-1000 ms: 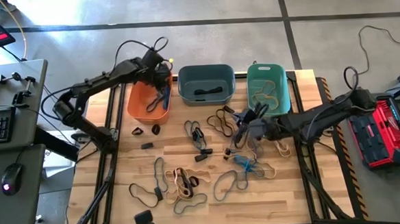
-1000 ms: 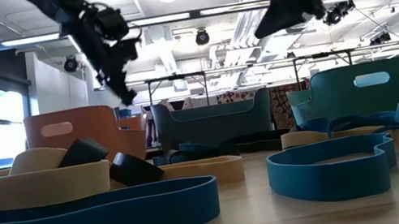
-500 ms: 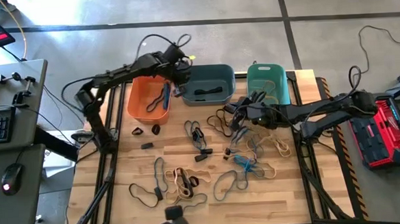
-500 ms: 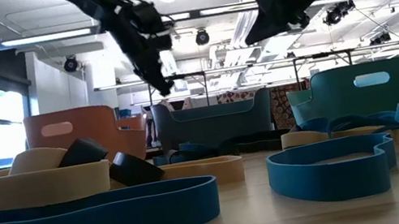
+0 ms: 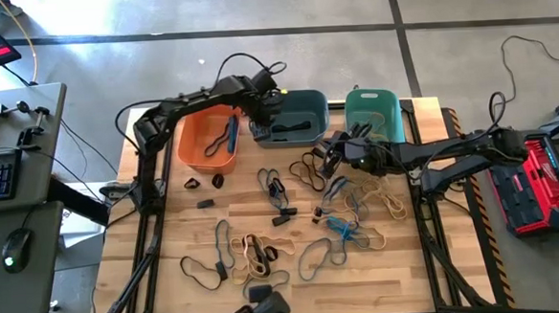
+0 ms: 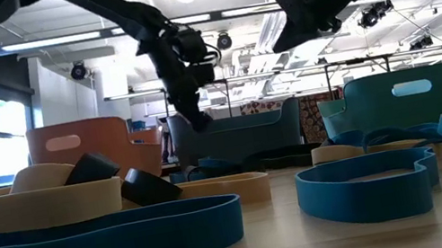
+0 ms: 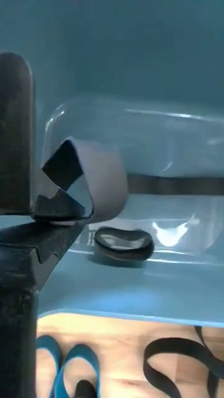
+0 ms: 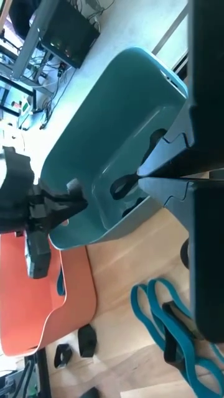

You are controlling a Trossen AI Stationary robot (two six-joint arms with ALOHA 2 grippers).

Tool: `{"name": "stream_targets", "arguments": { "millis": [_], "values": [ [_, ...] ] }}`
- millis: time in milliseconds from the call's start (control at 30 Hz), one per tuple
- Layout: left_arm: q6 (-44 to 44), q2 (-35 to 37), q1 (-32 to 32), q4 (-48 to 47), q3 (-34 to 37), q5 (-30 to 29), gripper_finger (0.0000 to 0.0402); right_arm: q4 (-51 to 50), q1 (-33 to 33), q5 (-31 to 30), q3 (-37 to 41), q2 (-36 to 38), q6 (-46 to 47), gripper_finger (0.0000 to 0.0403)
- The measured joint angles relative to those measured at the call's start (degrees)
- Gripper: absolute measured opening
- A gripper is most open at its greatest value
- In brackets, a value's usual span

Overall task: Sort rubber bands into baskets
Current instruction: Put the black rubber band into the blue bin

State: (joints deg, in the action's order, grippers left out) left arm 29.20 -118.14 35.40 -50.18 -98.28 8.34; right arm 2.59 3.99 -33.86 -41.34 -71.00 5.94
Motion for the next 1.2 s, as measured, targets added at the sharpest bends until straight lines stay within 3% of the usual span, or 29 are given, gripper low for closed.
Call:
{"name": "stream_targets", "arguments": {
  "millis": [233, 867, 1067, 1200],
  "values": [
    [2.0, -0.3, -0.2, 0.6, -0.1, 0.1, 0.0004, -0.1, 0.1, 0.1, 0.0, 0.0, 0.0, 0.0],
    [2.0, -0.3, -2.5, 1.5, -0.1, -0.3, 0.0083, -3.1, 0.1, 2.9, 0.0, 0.0, 0.0, 0.0],
    [3.9, -0.3, -2.4, 2.4, -0.1, -2.0, 0.0078, -3.1, 0.1, 2.9, 0.0, 0.0, -0.4, 0.0],
    [4.6, 0.6, -2.4, 2.6, 0.0, -3.3, 0.0038, -3.0, 0.1, 3.0, 0.0, 0.0, -2.4, 0.0]
  ]
}}
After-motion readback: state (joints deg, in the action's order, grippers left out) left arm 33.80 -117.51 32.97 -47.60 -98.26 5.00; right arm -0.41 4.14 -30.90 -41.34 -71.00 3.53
